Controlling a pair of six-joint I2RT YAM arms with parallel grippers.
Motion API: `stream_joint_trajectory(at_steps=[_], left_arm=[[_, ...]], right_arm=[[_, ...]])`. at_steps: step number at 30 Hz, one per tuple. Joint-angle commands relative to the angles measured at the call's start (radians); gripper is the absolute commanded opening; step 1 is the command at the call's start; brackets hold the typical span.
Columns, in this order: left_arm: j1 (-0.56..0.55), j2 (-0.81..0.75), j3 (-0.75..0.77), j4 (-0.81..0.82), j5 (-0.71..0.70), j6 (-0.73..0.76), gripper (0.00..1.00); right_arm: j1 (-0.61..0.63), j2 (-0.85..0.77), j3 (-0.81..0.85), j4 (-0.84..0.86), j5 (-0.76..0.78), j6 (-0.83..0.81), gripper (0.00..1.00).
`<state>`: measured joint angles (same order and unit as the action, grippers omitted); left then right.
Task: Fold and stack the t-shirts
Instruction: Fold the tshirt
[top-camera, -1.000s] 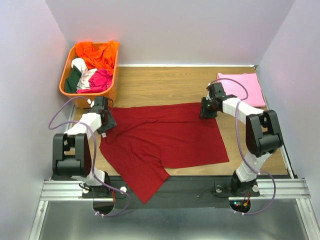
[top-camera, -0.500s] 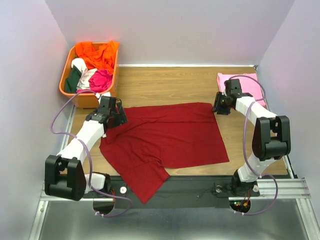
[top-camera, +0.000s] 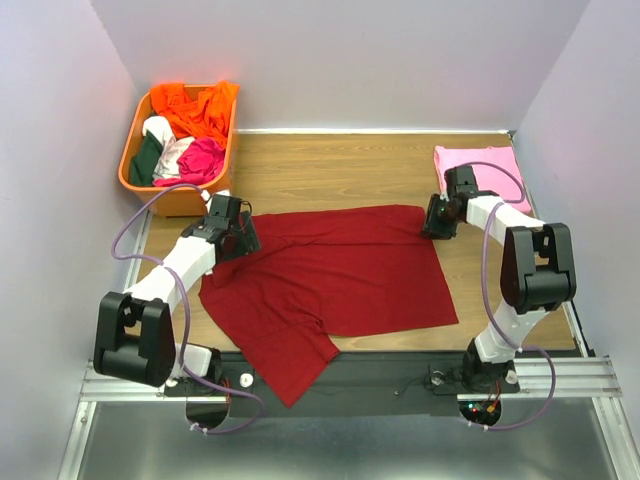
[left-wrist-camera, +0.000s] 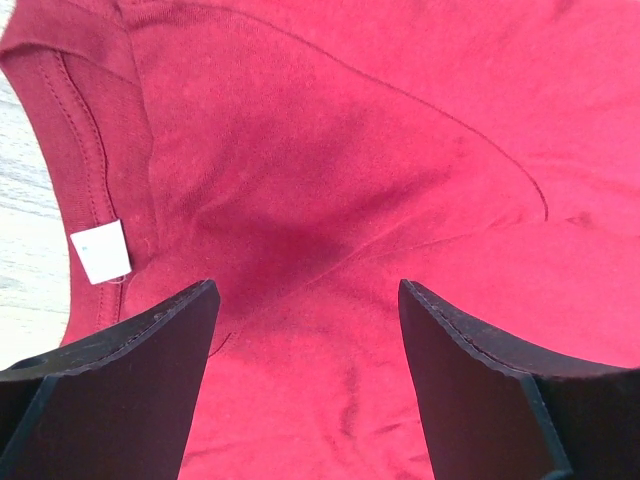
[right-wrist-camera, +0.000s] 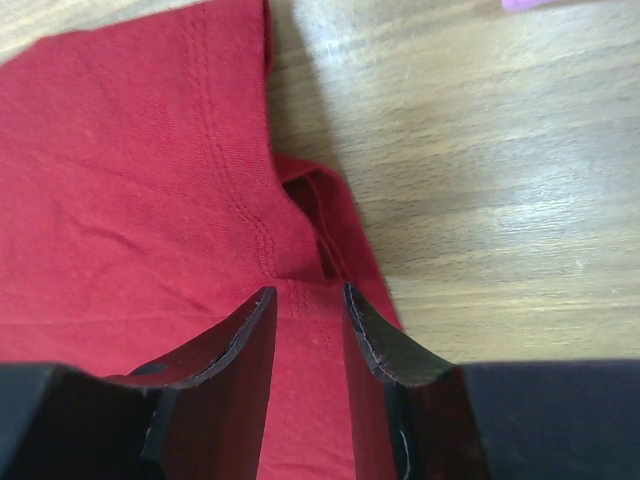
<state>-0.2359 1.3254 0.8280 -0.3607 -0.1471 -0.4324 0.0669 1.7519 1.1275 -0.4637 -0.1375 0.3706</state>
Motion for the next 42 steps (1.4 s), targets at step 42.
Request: stream_joint_trajectory(at_steps=[42], left_arm=[[-0.026, 0.028, -0.044, 0.065, 0.000, -0.046, 0.84]], right_arm=[[-0.001, 0.057, 0.189, -0.030, 0.039, -0.027, 0.06]])
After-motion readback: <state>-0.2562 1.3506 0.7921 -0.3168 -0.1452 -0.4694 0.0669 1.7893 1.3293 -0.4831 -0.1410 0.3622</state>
